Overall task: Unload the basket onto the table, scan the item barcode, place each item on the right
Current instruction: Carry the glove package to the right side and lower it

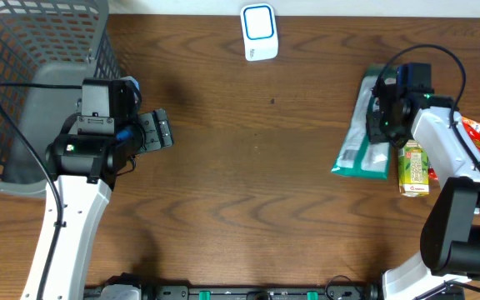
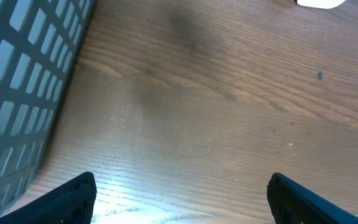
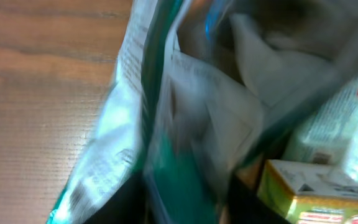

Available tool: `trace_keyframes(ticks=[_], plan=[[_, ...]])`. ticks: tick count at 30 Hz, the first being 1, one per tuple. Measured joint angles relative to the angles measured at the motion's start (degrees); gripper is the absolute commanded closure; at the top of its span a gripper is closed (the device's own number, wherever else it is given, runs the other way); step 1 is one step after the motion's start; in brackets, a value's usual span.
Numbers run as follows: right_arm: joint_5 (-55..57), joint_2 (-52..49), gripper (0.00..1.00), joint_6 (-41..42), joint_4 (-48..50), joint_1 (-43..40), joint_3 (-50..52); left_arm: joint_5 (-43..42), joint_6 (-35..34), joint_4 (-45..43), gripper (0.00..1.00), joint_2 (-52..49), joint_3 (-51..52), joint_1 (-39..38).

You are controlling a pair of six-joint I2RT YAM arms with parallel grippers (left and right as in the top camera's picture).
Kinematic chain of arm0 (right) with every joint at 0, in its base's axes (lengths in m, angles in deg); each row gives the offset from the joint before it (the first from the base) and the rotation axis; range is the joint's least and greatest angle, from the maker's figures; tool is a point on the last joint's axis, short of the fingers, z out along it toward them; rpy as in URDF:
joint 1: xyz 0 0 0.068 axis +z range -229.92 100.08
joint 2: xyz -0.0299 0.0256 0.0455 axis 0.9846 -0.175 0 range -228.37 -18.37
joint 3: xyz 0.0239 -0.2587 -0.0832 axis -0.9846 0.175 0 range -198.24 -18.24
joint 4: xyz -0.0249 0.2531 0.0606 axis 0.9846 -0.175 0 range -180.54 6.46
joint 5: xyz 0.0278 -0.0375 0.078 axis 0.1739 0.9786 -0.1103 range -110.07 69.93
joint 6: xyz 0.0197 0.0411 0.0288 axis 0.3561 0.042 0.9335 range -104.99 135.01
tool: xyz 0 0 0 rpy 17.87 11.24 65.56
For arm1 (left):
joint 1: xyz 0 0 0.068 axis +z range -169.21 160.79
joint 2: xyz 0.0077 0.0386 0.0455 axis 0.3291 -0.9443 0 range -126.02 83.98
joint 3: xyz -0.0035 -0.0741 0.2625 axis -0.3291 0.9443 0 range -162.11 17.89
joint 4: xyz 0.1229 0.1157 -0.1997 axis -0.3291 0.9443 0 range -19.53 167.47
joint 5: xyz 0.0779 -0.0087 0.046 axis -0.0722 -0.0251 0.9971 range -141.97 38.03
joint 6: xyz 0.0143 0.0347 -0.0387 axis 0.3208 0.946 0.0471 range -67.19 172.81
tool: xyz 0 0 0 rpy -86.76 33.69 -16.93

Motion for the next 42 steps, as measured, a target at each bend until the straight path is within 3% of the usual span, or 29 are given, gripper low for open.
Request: trace_keyframes(ticks=[7,14,21,25,33,42], plan=[[0.07,-0.02,0.13,-3.76,0.57,-0.04,1.05,0.00,0.00,0.00,0.11,0.00,-0.02,0.00],[-1.36,-0.02,0.09,-3.61,-4.11,-0.04,-3.21,0.00,0.00,-0.02,0.11,0.00,-0.02,0.00],[-18.60,-0.02,0.62,4.81,-0.31,0.61,-3.91,0.00,0.00,-0.02,0.11,0.00,-0.02,0.00],[-20.57,-0.02,0.74,9.29,4.79,4.04,-1.53,0.00,0.00,-0.02,0.11,0.00,-0.02,0.00],[-9.79,-0.02,0.69,15.56,16.46,15.89,9.40,0.00,0.00,-0.02,0.11,0.00,0.00,0.00],[9.14,-0.02,0.69,21.24,15.72,18.01,14.16,0.00,0.00,-0.02,0.11,0.00,0.00,0.00]])
